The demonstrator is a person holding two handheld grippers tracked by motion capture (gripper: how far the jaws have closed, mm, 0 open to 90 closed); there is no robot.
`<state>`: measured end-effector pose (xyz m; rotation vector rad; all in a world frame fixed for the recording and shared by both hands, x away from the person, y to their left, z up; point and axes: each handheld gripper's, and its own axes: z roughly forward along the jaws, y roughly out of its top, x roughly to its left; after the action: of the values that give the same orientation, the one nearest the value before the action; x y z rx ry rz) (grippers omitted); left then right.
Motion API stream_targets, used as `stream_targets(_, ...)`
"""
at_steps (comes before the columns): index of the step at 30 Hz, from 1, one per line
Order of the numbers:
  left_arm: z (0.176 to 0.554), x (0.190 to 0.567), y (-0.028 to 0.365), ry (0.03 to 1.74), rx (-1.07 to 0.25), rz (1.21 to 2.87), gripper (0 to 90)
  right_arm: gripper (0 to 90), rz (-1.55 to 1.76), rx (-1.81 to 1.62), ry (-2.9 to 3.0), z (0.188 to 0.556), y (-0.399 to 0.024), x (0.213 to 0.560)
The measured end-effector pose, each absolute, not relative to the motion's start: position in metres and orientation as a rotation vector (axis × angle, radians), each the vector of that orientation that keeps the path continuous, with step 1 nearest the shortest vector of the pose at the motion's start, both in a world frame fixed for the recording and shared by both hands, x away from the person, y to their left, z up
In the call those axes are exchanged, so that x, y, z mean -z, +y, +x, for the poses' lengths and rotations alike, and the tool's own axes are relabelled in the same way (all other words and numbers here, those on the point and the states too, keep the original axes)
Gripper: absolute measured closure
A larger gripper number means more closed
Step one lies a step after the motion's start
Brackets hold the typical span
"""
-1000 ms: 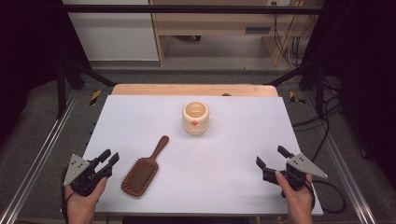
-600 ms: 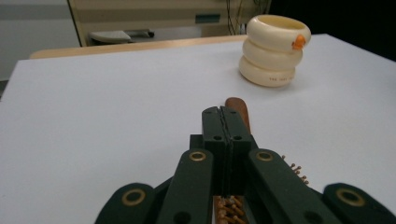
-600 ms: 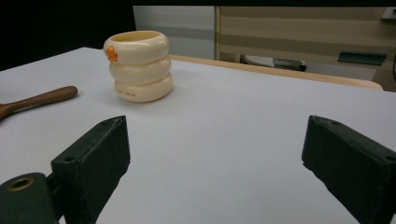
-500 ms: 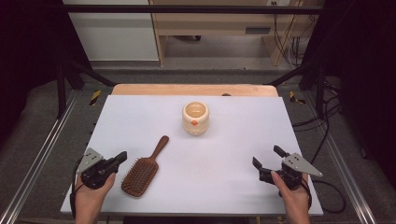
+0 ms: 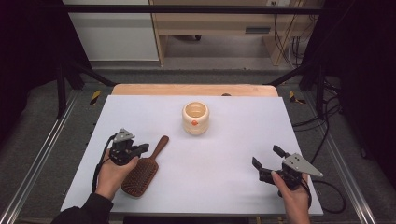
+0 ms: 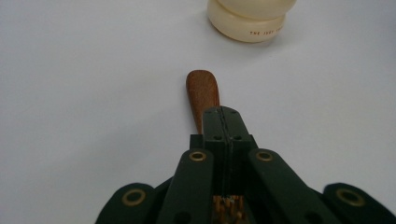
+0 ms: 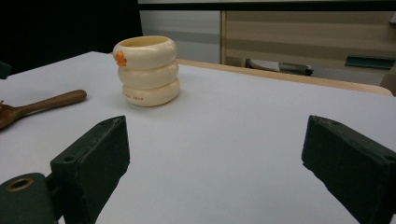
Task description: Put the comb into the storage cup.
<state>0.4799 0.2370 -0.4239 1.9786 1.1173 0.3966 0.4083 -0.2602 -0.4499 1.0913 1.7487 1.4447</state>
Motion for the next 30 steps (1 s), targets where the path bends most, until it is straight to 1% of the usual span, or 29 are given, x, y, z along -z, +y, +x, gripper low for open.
stream_targets(6, 0.5, 0.426, 0.225, 1.138, -0.428, 2.064, 89.7, 7.9, 1.094, -1.446, 1.75, 0.408, -0.26, 0.45)
stream_targets(14, 0.51, 0.433, 0.215, 1.174, -0.382, 2.141, 89.7, 7.9, 1.079, -1.43, 1.766, 0.409, -0.258, 0.451)
stream_targets(25, 0.521, 0.439, 0.222, 1.243, -0.382, 2.128, 89.7, 7.8, 1.081, -1.431, 1.773, 0.409, -0.257, 0.452)
stream_targets(30, 0.524, 0.441, 0.226, 1.275, -0.357, 2.127, 89.7, 7.7, 1.082, -1.423, 1.784, 0.409, -0.256, 0.453)
